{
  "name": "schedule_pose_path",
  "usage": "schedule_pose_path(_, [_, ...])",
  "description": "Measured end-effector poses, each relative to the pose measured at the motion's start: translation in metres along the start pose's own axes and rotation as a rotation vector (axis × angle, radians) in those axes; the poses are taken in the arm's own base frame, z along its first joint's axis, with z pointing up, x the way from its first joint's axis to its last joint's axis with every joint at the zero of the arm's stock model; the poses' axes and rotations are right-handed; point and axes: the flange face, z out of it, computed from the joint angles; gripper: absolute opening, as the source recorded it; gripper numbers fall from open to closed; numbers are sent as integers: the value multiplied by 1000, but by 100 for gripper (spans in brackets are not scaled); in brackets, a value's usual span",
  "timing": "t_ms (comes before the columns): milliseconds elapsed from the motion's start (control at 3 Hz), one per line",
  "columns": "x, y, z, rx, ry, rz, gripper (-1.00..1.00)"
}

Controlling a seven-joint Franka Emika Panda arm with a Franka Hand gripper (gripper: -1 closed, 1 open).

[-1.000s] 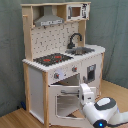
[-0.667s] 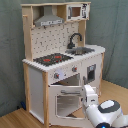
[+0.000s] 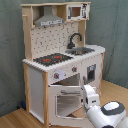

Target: Play with the kitchen

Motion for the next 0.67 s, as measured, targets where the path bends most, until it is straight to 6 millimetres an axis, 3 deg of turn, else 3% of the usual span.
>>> schedule_pose_path(333, [34,18,-20,6,41,-19,100])
schedule_pose_path(667, [60,38,-25,5,60,-65,100])
